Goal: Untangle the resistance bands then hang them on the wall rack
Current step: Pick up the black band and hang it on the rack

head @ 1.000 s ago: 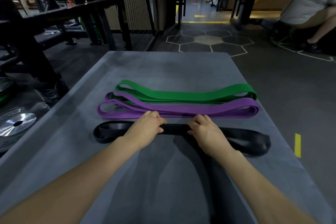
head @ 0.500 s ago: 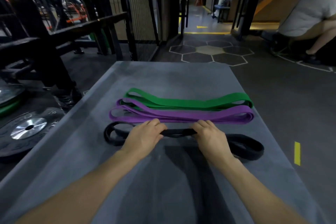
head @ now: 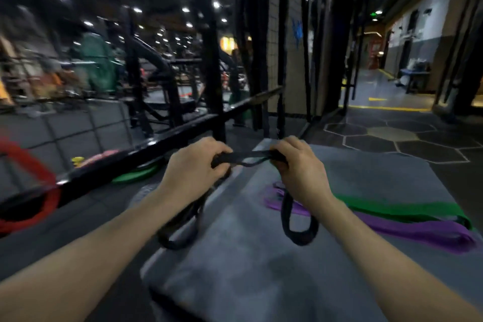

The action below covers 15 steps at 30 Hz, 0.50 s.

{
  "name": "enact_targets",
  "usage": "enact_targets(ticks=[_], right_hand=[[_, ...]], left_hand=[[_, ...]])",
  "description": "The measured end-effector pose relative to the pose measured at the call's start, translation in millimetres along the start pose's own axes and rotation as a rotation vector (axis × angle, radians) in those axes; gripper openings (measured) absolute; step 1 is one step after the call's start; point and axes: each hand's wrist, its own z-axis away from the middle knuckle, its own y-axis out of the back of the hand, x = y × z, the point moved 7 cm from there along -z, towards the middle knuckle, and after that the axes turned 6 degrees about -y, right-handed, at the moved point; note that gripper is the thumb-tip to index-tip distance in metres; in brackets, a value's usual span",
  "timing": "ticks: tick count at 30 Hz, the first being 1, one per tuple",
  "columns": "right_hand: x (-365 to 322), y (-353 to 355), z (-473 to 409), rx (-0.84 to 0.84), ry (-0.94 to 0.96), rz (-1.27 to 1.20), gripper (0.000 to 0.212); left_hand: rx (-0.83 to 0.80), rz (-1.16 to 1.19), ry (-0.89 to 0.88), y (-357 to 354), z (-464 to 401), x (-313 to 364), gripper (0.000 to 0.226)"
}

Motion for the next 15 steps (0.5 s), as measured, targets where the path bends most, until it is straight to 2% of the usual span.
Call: enact_targets(ticks=[7, 15], right_hand=[[-121.7, -13.4, -34.8, 0.012, 0.267, -0.08, 0.025], [-211.2, -26.8, -66.8, 0.039, 0.296, -0.299, 0.022]], left_hand=[[0.173, -0.11, 0.179, 130.1, 31.6, -46.5, 0.022], [0.335, -0.167, 0.282, 214.4, 55.6, -76.2, 0.021]])
